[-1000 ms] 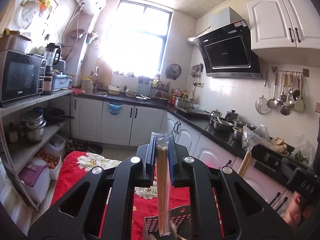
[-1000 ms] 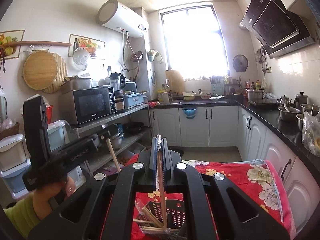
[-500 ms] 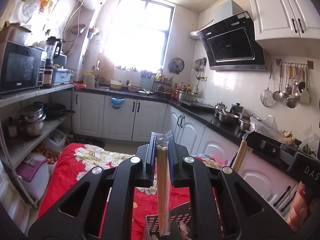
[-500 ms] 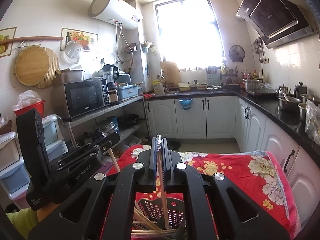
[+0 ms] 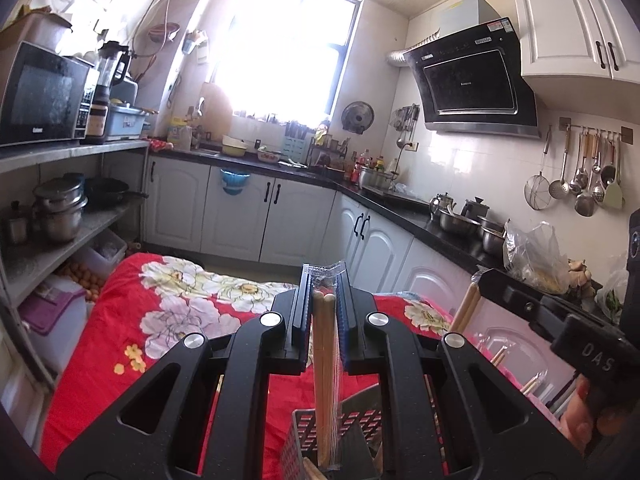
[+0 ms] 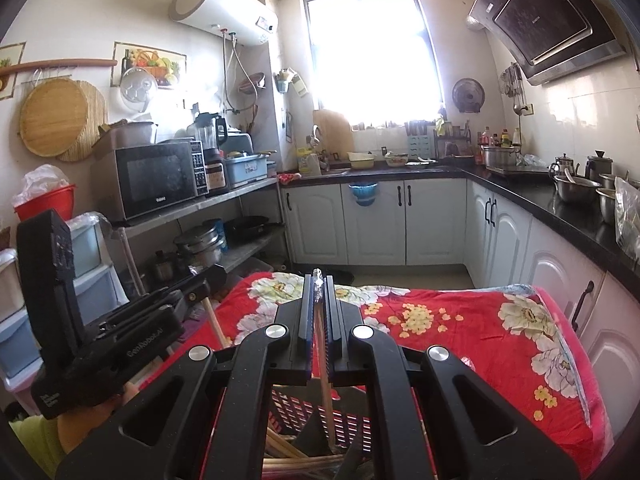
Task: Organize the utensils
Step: 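Carry the right tool's pack over the caddy and lower it while the left tool does too, then open the right gripper to drop the pack into the caddy while the left gripper releases its own, then move the right tool down to the loose chopsticks on the table while the left tool follows, then close the right gripper on a chopstick pair while the left gripper grasps a wrapped pack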
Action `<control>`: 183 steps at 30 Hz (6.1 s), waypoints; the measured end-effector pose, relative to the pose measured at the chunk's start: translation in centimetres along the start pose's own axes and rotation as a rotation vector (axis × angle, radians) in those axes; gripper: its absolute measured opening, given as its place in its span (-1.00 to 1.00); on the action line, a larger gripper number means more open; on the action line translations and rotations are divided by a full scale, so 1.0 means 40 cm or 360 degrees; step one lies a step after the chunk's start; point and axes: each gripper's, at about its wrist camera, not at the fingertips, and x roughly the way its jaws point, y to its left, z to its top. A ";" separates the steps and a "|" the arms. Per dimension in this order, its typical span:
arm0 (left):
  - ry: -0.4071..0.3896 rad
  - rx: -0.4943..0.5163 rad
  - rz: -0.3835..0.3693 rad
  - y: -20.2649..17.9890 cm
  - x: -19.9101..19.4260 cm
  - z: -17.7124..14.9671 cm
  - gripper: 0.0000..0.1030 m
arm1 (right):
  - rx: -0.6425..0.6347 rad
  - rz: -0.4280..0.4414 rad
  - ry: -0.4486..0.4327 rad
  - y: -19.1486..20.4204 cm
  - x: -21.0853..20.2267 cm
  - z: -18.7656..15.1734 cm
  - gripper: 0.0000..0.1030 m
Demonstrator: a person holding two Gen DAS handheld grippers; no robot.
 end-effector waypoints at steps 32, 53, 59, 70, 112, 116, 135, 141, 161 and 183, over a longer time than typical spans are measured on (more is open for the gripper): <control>0.0203 -0.0085 0.0006 0.042 -0.037 -0.076 -0.71 | 0.0207 -0.0073 0.0152 -0.086 -0.063 -0.130 -0.91; 0.0298 -0.0138 -0.0040 0.039 -0.121 -0.083 -0.02 | 0.0220 -0.0095 0.0200 -0.091 -0.139 -0.157 -0.54; 0.0287 -0.0132 -0.0047 0.034 -0.154 -0.087 0.24 | 0.0209 -0.0096 0.0192 -0.085 -0.167 -0.159 -0.42; 0.0294 -0.0109 -0.0045 0.019 -0.211 -0.110 0.62 | 0.0190 -0.0079 0.0188 -0.062 -0.227 -0.179 -0.22; 0.0623 -0.0106 -0.0010 0.021 -0.255 -0.338 0.79 | 0.0171 -0.0043 0.0526 -0.029 -0.265 -0.382 0.08; 0.0692 -0.0114 -0.0025 0.022 -0.240 -0.368 0.79 | 0.0201 -0.0049 0.0606 -0.040 -0.252 -0.413 0.08; 0.1108 -0.0229 -0.0121 0.024 -0.127 -0.512 0.35 | 0.0419 -0.0039 0.1003 -0.097 -0.130 -0.539 0.02; 0.1145 -0.0187 -0.0094 0.024 -0.086 -0.505 0.28 | 0.0498 -0.0025 0.1053 -0.118 -0.098 -0.552 -0.10; 0.1115 -0.0164 -0.0001 0.062 -0.034 -0.499 -0.75 | 0.0433 -0.0105 0.1070 -0.129 -0.032 -0.545 -0.59; 0.0951 -0.0210 -0.0160 0.044 -0.145 -0.402 -1.00 | 0.0330 0.0094 0.0808 -0.017 -0.108 -0.427 -0.86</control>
